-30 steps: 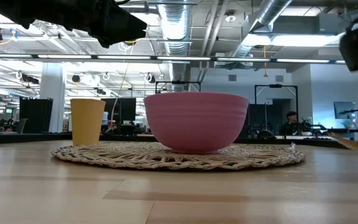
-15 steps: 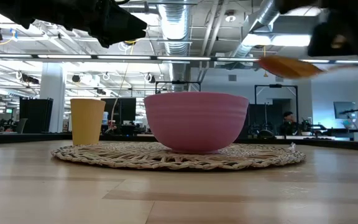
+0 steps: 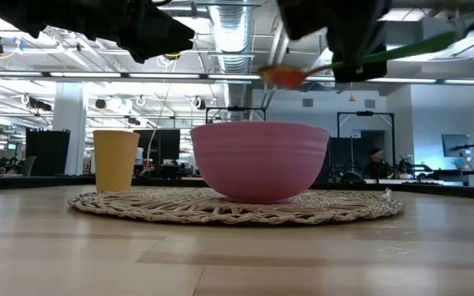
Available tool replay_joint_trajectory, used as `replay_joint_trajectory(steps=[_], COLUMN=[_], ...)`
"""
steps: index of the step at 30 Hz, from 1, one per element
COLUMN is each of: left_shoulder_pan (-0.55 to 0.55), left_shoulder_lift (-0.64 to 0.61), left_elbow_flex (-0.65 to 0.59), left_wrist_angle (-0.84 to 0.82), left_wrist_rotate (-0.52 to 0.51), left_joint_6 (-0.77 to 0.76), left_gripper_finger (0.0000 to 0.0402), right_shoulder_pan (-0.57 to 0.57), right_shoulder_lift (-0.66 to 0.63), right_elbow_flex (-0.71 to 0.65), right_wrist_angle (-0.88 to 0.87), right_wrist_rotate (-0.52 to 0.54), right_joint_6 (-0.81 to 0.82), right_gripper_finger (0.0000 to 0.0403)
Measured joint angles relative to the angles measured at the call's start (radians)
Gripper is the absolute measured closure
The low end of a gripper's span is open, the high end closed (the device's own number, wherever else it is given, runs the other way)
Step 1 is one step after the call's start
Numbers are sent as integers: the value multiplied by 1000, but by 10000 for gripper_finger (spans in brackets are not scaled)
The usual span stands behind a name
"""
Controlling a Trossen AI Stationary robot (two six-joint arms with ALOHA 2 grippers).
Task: Pick & Place Utensil
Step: Put the green spoon into the pink bowl
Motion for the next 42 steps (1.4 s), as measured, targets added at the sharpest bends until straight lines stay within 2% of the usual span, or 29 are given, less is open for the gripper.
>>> replay_joint_trajectory(steps=[5,11,20,29,42], left_shoulder_pan=[0,0,0,0,0], left_shoulder_lift=[0,0,0,0,0], left_elbow_flex=[0,0,0,0,0], left_wrist_angle=[0,-1,-4,-1,-8], left_wrist_rotate=[0,0,-1,-3,-1], left_joint_6=[0,0,0,0,0], left_gripper_finger=[211,211,211,211,211], right_shoulder_pan=[-75,-82,-97,-140,-184], right_shoulder_lift=[3,52,180,229,239], right_elbow_flex=[0,2,0,0,0], right_wrist_angle=[22,121,154,181,229], right_wrist_rotate=[-69,-160,-306,-352,-348], right_joint_6=[88,181,149,91,19], right_gripper_finger=[393,398,393,394,393])
